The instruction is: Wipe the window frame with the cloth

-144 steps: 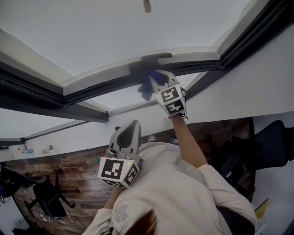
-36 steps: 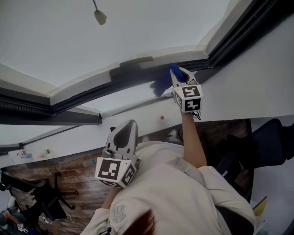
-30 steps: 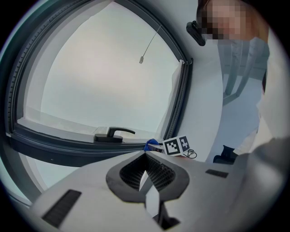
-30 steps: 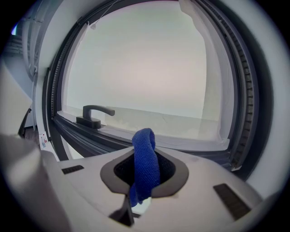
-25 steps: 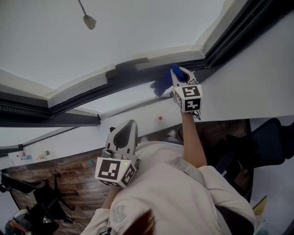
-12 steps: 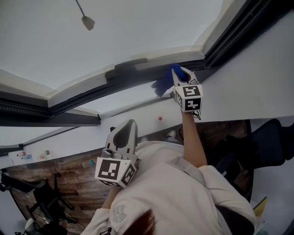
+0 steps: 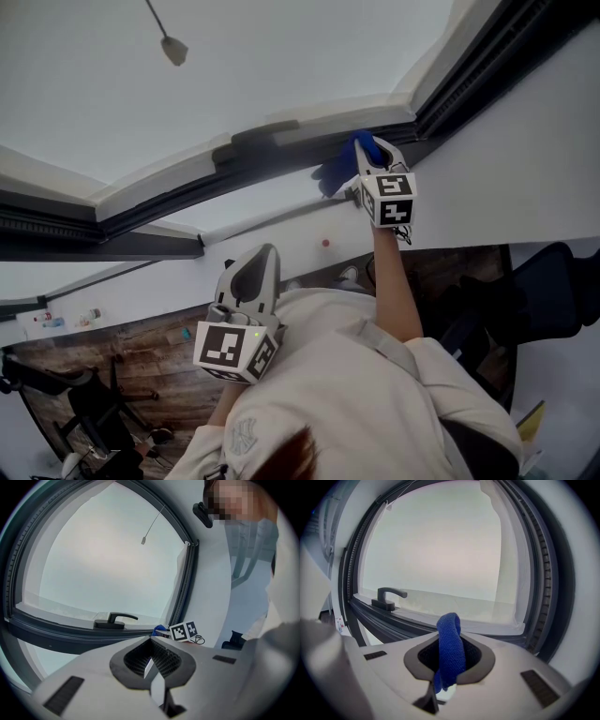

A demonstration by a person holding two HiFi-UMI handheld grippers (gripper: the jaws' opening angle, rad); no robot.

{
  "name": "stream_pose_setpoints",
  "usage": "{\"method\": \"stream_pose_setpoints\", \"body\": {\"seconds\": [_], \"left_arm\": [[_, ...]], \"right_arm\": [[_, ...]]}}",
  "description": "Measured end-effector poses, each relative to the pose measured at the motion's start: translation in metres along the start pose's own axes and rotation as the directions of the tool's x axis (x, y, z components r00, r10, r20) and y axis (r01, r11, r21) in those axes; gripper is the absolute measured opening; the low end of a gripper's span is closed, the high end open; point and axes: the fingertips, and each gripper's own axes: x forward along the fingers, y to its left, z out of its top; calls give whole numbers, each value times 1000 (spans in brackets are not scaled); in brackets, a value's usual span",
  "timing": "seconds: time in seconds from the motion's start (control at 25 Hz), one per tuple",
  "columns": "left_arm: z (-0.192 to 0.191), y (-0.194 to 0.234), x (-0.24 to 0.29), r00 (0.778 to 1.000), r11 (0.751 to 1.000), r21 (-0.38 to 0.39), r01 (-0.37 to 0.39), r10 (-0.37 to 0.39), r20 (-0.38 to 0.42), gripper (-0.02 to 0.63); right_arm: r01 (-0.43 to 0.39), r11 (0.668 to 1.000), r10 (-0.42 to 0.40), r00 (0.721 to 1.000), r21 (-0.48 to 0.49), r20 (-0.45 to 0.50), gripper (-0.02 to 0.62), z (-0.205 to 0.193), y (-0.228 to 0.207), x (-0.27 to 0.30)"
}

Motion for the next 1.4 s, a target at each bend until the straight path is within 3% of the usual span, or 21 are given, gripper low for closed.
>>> {"method": "stream_pose_setpoints", "body": {"seconds": [1.4], "left_arm": [[0, -5, 13, 1000, 1000, -4, -2, 2, -3, 6]], "right_arm": [[47, 998, -47, 999, 31, 2, 49, -6, -35, -2]]}}
